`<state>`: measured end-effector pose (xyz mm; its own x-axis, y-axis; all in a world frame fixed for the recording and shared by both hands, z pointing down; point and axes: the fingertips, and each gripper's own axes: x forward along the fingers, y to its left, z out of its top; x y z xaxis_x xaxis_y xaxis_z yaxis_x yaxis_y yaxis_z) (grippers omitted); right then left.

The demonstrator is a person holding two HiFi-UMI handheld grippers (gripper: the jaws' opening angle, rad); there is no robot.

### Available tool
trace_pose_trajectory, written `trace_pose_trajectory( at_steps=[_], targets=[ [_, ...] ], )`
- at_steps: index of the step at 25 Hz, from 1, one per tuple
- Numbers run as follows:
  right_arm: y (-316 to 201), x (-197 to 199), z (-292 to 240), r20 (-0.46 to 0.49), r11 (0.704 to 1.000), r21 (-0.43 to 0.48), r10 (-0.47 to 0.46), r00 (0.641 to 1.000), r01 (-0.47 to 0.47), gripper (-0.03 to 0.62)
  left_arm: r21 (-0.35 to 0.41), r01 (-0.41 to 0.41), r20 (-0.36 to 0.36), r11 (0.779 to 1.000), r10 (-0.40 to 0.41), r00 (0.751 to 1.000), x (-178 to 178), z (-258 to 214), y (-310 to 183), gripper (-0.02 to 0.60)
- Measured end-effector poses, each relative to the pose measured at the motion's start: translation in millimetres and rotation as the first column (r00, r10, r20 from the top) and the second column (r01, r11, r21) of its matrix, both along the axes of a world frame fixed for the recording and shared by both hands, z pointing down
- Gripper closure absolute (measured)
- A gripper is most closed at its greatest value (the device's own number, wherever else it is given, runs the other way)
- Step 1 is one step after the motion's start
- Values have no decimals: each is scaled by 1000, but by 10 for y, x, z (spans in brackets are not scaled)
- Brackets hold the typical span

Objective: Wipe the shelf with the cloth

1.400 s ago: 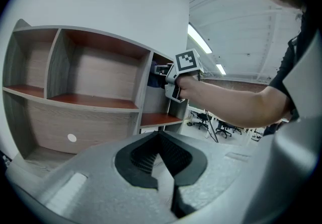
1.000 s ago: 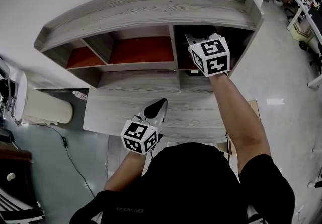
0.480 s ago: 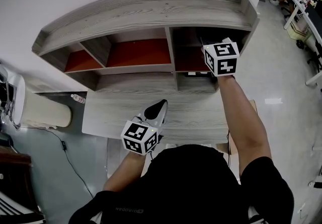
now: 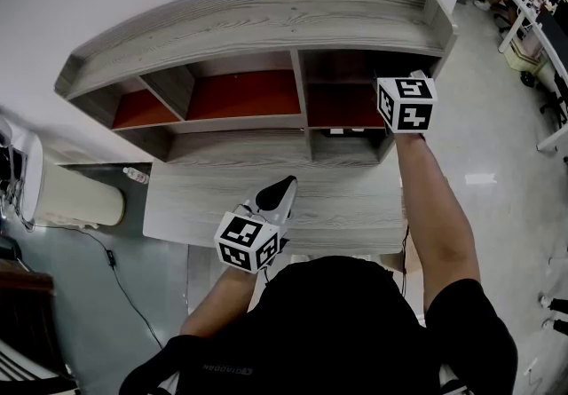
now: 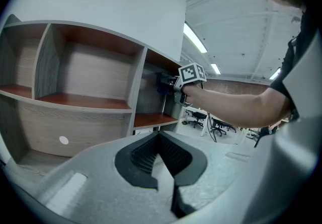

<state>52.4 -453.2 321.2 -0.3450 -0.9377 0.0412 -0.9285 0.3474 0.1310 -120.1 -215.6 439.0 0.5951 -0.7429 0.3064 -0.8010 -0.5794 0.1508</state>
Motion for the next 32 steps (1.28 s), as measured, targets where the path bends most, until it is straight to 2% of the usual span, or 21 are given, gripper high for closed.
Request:
trace_pose_trajectory(
  at_steps=[15,19,26,32],
  targets=[
    [-38,115,2,7,1000,5,29,1000,-30,499,-3,0,1,1000,0,1000,-8,14,-33,574],
    [0,82,-21,41,1000,19,14,999,-15,499,-9,8,2,1000,-8,1000,-44,39,-27,574],
    [199,-238,22,97,997,39,-75,992,71,499,-9,11,4,1000,-11,1000,-53,37,-41,574],
    [261,-645,390,84,987,-27,-153,985,155,499,-7,16,6,1000,-16,1000,-74,34,-30,574]
  ],
)
